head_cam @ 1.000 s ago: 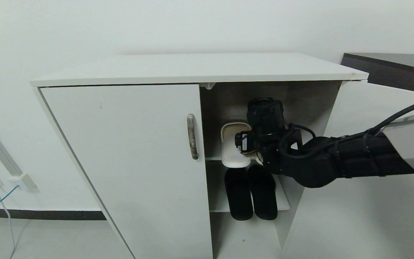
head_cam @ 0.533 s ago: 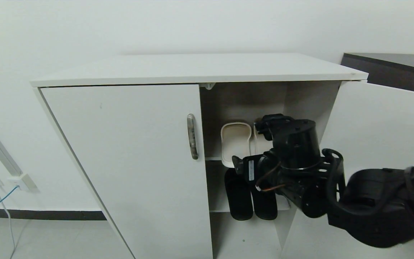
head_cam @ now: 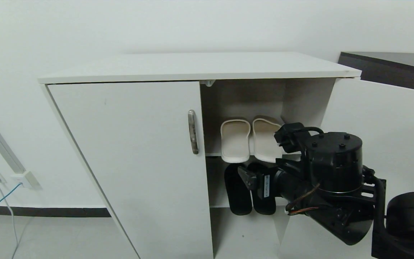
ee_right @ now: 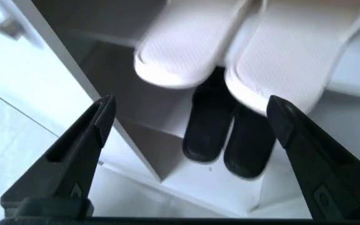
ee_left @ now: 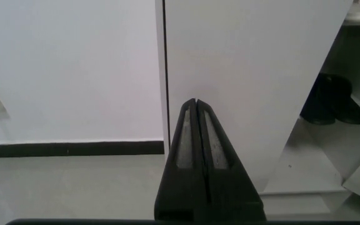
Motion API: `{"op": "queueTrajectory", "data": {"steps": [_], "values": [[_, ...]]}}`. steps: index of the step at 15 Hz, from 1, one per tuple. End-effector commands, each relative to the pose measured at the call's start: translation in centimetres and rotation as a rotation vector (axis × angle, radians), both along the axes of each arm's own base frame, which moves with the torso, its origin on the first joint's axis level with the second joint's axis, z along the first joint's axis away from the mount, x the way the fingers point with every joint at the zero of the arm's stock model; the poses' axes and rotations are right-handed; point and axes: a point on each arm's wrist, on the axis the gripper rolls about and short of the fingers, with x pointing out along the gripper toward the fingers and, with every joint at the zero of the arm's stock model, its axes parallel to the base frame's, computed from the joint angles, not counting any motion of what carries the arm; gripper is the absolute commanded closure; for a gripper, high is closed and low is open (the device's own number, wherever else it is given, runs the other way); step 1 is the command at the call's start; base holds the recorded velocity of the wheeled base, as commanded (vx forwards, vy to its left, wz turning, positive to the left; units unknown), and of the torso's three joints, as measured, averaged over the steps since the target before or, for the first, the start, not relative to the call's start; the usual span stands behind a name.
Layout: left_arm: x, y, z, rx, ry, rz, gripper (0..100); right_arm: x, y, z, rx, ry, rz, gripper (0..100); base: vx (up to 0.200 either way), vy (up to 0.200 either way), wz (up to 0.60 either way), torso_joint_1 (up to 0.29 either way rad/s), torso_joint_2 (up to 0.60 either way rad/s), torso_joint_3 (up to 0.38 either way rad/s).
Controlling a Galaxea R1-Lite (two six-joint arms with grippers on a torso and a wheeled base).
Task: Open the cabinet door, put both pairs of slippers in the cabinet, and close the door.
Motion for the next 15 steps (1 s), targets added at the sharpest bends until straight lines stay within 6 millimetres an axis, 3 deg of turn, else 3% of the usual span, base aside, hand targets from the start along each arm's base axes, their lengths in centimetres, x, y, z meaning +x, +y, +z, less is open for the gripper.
{"op": "queueTrajectory", "data": {"steps": [1,15], "values": [[0.0,0.0,0.0,0.0,0.001,-0.001,100,-0.1,-0.1,0.0,0.0,-0.001,0.001,100,-0.2,0.0,0.0,-0.002,0.0,0.007],[0.0,0.0,0.0,0.0,0.001,0.002,100,-0.2,-0.7,-2.1,-0.079,0.039,0.042,100,-0.2,0.0,0.0,0.001,0.0,0.002]]}}
